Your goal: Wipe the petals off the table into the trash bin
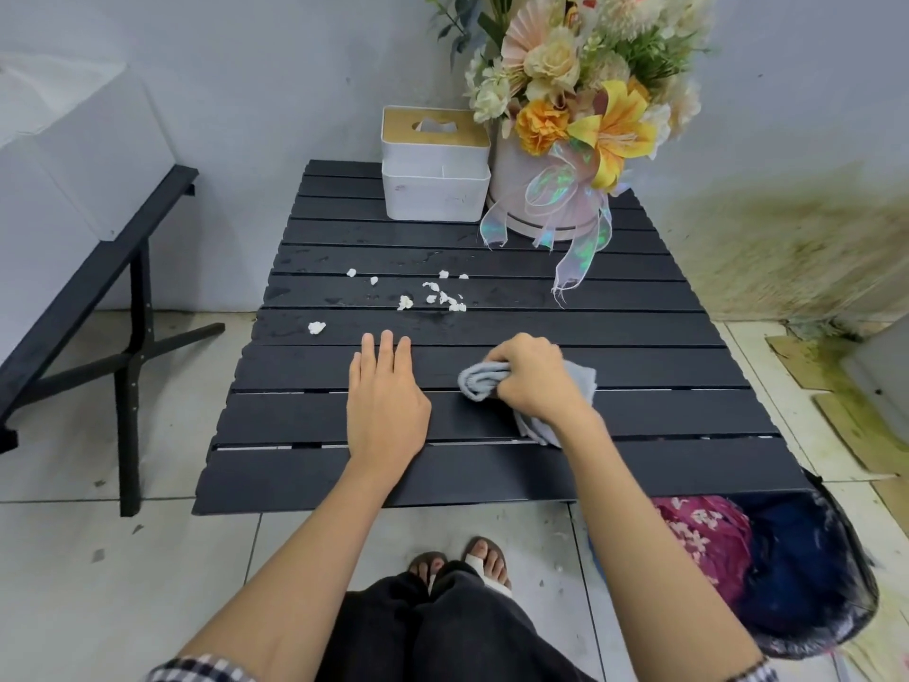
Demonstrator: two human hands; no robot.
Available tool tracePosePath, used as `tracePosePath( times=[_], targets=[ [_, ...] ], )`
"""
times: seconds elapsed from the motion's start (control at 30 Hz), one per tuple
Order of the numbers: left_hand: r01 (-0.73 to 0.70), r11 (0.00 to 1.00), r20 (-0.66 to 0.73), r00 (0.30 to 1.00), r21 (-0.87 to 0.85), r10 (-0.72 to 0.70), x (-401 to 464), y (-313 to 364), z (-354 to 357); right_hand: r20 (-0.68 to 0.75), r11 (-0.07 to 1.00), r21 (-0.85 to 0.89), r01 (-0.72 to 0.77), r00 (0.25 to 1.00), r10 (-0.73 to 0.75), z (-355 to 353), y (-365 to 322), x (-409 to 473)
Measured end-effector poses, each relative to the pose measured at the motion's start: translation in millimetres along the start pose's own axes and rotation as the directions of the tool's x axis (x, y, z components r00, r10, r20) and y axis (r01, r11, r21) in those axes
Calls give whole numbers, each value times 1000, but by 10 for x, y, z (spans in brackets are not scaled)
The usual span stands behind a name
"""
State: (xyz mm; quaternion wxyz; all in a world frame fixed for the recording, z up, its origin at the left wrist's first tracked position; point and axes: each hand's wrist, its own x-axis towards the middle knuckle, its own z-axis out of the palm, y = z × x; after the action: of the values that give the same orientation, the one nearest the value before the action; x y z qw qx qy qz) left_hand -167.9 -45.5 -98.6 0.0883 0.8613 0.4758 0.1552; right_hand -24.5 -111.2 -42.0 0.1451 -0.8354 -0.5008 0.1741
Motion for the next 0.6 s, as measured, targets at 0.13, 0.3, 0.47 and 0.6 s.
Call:
tracePosePath(
  times=[0.13, 0.3, 0.47, 0.6],
  targets=[
    [-6, 1000, -9, 1000, -17, 6, -5, -9, 2, -33, 992, 103, -70, 997, 73, -34, 167, -129],
    [-12, 1000, -17, 1000, -17, 11, 7, -3, 7, -66, 956, 197, -217, 970, 234, -297, 623, -428],
    [-23, 1000, -24, 999, -12, 22, 7, -7, 14, 97, 974, 93, -205, 976, 196, -312, 577, -593],
    [-25, 1000, -18, 1000, -11, 25, 9, 4, 13, 79, 991, 59, -122, 990, 117, -175, 226, -535]
  ],
)
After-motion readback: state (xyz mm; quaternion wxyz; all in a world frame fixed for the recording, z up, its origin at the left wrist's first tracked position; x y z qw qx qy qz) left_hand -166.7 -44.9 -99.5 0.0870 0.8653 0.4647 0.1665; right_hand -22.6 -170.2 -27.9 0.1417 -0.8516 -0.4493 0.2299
